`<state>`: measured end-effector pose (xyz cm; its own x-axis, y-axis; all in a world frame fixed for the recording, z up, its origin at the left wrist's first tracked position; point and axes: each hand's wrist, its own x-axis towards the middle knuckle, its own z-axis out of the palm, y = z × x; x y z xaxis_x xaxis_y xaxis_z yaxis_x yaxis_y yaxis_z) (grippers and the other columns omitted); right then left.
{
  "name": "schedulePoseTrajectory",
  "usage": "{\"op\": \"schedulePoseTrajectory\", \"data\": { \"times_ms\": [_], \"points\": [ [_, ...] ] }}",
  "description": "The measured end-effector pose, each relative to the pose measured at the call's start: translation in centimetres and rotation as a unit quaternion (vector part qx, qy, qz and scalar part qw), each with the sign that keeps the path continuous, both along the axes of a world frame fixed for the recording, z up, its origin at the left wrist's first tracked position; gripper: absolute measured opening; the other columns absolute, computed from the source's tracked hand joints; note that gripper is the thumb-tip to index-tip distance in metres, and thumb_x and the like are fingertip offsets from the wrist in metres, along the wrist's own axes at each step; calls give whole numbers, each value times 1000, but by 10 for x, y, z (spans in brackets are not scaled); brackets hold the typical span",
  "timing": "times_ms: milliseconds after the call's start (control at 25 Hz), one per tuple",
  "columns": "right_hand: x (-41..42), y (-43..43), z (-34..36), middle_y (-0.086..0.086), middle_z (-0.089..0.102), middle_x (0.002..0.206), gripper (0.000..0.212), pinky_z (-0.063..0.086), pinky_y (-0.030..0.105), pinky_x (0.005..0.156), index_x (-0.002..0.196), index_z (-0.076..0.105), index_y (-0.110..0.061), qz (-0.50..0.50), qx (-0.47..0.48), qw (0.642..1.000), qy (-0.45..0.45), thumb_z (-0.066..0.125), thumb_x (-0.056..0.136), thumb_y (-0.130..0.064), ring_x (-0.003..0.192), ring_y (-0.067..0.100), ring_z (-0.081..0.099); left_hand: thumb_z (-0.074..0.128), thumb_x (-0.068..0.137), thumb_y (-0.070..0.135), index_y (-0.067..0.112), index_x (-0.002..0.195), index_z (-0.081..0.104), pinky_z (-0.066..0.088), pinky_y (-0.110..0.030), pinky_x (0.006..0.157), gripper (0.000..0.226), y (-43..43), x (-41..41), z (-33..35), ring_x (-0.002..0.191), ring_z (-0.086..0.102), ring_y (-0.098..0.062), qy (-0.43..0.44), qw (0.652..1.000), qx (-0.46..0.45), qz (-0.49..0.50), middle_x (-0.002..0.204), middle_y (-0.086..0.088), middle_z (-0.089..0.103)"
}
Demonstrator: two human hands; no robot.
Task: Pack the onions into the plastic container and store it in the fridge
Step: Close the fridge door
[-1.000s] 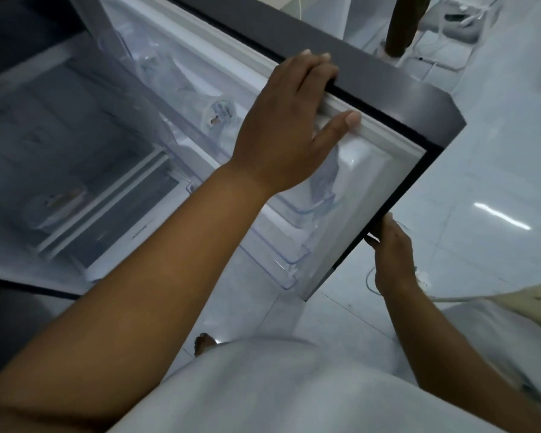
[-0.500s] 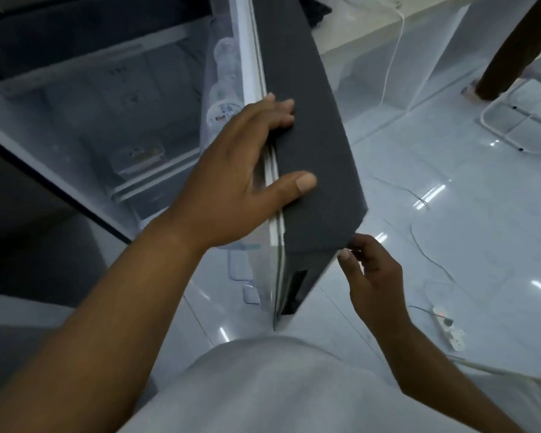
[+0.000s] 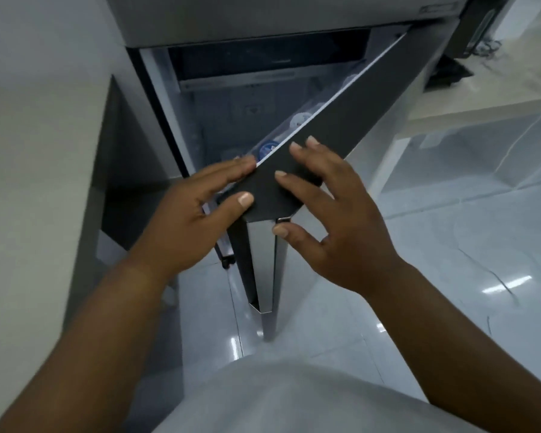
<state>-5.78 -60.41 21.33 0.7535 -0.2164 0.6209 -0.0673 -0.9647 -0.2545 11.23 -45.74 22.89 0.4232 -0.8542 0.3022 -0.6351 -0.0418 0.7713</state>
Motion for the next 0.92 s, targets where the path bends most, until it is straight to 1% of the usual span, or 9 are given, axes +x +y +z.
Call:
{"op": "schedulePoseTrajectory", "data": {
  "times_ms": [120, 240, 280, 360, 480, 600, 680, 800, 920],
  "points": [
    [53, 7, -5, 8, 50, 145, 51, 20, 44, 121, 137, 51, -12, 14, -25, 999, 31, 58, 93, -36, 140, 24, 38, 51, 93, 37, 33, 131, 54, 42, -5, 91, 38, 20, 13, -20, 116, 55, 5, 82, 984, -61, 148, 125, 13, 62],
    [104, 10, -9, 8, 45, 148, 55, 17, 46, 122, 142, 44, -13, -3, -41, 998, 38, 59, 92, -33, 142, 23, 34, 51, 95, 37, 39, 138, 42, 38, 0, 92, 44, 29, 23, -48, 124, 46, 9, 159, 965, -61, 201, 137, 18, 52],
    [120, 10, -9, 8, 44, 149, 57, 17, 46, 122, 143, 43, -13, -11, -47, 998, 41, 59, 92, -33, 142, 24, 33, 51, 95, 39, 39, 142, 37, 37, -4, 97, 49, 28, 26, -58, 129, 42, 6, 187, 961, -43, 200, 145, 17, 45],
    [149, 10, -8, 9, 41, 151, 61, 15, 46, 122, 145, 39, -12, -19, -63, 996, 53, 59, 91, -33, 143, 25, 31, 50, 95, 43, 40, 149, 24, 31, -24, 111, 60, 23, 37, -76, 140, 31, -4, 252, 948, 10, 193, 156, 15, 30],
    [189, 7, -6, 10, 34, 155, 70, 11, 47, 122, 148, 32, -10, -30, -91, 992, 83, 60, 89, -37, 146, 27, 24, 44, 94, 54, 43, 150, 12, 20, -41, 118, 66, 9, 73, -92, 147, 18, -14, 325, 926, 46, 184, 161, 13, 16],
    [224, 4, -5, 11, 26, 158, 80, 3, 47, 123, 150, 25, -8, -44, -108, 988, 104, 61, 87, -42, 149, 28, 14, 44, 89, 62, 47, 149, 4, 20, -41, 114, 73, -4, 116, -101, 148, 15, -17, 341, 921, 52, 180, 162, 13, 11],
    [245, 3, -7, 13, 24, 159, 84, 2, 49, 122, 150, 22, -6, -57, -112, 987, 104, 61, 87, -43, 150, 30, 11, 45, 88, 62, 51, 147, 1, 22, -42, 113, 74, -14, 139, -107, 148, 15, -21, 350, 917, 57, 180, 162, 12, 10],
    [272, -4, -10, 13, 19, 161, 88, 1, 49, 122, 151, 17, -4, -67, -121, 985, 103, 58, 86, -47, 150, 31, 6, 45, 94, 43, 50, 146, -1, 23, -47, 114, 70, -34, 167, -114, 147, 18, -26, 381, 900, 63, 200, 163, 7, 10],
    [291, -18, -16, 13, 11, 163, 91, -2, 48, 122, 153, 9, -5, -52, -148, 982, 104, 56, 87, -48, 151, 31, 1, 45, 92, 30, 45, 149, -1, 23, -47, 116, 75, -47, 188, -117, 146, 22, -27, 419, 880, 43, 219, 163, 3, 12]
  ]
}}
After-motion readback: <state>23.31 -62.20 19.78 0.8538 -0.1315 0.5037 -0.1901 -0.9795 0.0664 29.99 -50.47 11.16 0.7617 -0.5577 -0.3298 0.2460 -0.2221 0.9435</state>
